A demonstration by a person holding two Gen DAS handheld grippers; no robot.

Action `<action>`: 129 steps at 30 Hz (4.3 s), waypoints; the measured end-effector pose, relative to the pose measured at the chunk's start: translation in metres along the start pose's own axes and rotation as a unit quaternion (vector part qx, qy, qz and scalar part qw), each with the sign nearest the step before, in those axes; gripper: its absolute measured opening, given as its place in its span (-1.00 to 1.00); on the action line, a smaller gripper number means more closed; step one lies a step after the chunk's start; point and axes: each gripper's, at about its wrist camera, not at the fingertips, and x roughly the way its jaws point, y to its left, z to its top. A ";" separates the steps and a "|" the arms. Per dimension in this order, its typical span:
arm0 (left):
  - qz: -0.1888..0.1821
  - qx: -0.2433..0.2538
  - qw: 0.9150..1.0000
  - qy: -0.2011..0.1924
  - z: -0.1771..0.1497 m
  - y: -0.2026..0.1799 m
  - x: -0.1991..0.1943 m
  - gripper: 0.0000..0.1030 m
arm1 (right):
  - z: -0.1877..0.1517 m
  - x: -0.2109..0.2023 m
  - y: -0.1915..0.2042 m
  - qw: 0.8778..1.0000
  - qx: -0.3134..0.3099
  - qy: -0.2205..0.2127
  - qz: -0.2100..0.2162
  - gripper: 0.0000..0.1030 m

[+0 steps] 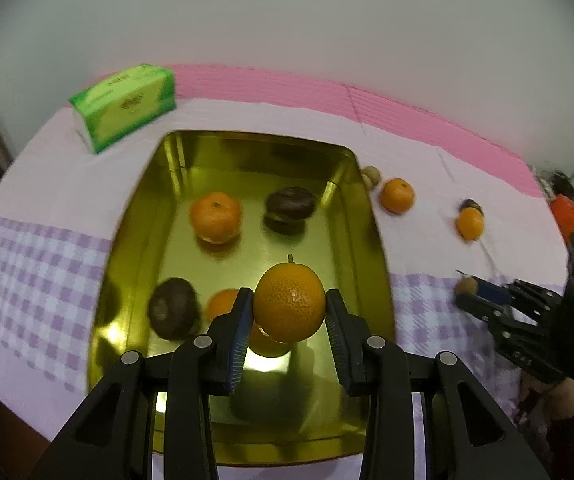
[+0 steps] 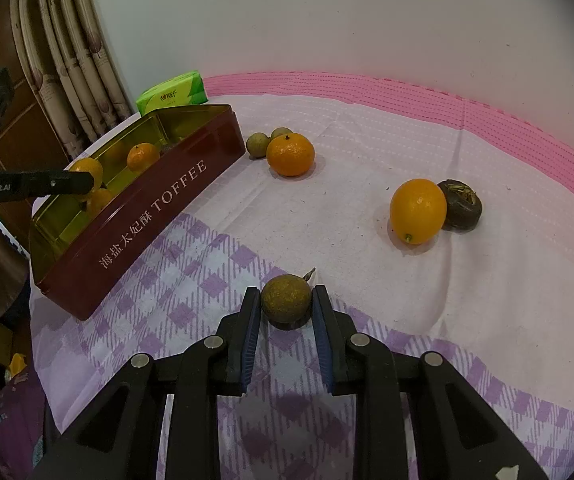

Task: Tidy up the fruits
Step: 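Carry the orange into the gold tin and open the left gripper, then carry the lime over the gold tin with the right gripper, then lower the lime into the tin and open the right gripper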

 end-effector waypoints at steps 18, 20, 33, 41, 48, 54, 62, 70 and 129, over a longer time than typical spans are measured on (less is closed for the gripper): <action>-0.005 -0.027 0.999 -0.017 0.010 0.004 0.024 -0.27 | 0.000 0.000 0.000 1.000 0.001 0.000 0.001 -0.53; -0.009 -0.025 0.999 -0.023 0.011 0.004 0.023 -0.27 | 0.000 0.000 0.000 1.000 0.001 0.000 0.000 -0.53; 0.014 -0.038 0.999 -0.026 0.012 0.014 0.012 -0.26 | 0.000 0.000 0.000 1.000 0.002 -0.001 0.001 -0.53; 0.052 -0.036 0.998 -0.024 0.011 0.017 -0.001 -0.26 | 0.000 -0.001 0.001 1.000 0.000 -0.001 -0.007 -0.54; 0.081 -0.035 0.996 -0.031 0.013 0.024 -0.012 -0.26 | -0.004 -0.008 0.004 1.000 0.020 0.005 -0.001 -0.54; 0.110 -0.056 0.991 -0.044 0.020 0.040 -0.028 -0.21 | 0.011 -0.029 0.017 1.000 0.016 -0.015 0.012 -0.54; 0.132 -0.094 0.984 -0.076 0.025 0.063 -0.050 0.06 | 0.058 -0.041 0.066 0.997 -0.031 -0.039 0.064 -0.54; 0.180 -0.060 0.978 -0.091 0.026 0.053 -0.055 0.09 | 0.092 -0.012 0.124 0.991 -0.088 -0.025 0.101 -0.54; 0.205 -0.070 0.975 -0.045 0.020 0.061 -0.032 0.36 | 0.114 0.076 0.157 0.988 -0.095 0.034 0.117 -0.51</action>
